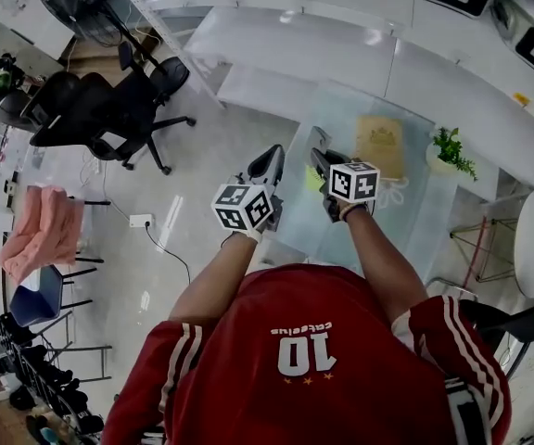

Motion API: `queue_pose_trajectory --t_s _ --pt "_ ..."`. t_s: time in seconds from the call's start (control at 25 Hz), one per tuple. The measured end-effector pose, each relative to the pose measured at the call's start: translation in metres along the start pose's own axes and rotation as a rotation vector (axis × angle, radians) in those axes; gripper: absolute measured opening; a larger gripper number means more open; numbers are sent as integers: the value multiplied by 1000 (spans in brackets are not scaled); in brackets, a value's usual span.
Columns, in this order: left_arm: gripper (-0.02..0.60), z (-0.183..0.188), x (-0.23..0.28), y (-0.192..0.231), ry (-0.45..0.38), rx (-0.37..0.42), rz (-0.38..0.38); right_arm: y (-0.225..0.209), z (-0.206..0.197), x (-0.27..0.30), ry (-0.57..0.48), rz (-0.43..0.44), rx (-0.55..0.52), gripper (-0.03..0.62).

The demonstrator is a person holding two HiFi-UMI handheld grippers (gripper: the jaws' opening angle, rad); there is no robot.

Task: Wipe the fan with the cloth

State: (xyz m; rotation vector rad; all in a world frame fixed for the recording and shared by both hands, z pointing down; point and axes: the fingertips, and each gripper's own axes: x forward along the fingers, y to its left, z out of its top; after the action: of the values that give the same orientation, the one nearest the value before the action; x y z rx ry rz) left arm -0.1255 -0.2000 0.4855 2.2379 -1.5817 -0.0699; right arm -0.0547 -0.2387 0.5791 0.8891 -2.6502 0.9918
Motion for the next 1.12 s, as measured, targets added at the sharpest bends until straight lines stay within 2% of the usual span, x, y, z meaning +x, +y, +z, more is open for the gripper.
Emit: queue_pose_trajectory --t_s 0.24,0.48,0.6,0.68,0.84,1.0,1.12 --pt "3 -18 -5 9 5 -73 31 -7 -30 6 60 -23 -56 17" --pt "5 -38 -10 9 52 -57 53 -8 -54 13 117 -16 -90 17" --pt "3 -53 -14 3 91 -19 42 -7 -62 18 129 -12 -65 17" --pt "3 -57 -15 4 106 -22 28 -9 -67 21 143 -19 -65 17" --pt "5 -52 -12 15 133 -39 -1 -10 -77 23 176 -35 -103 17" --pt "6 -43 -17 31 112 -37 43 -15 -87 24 204 -68 -151 17" --pt "6 -42 -22 40 104 -38 84 -21 -91 23 203 -99 -149 17"
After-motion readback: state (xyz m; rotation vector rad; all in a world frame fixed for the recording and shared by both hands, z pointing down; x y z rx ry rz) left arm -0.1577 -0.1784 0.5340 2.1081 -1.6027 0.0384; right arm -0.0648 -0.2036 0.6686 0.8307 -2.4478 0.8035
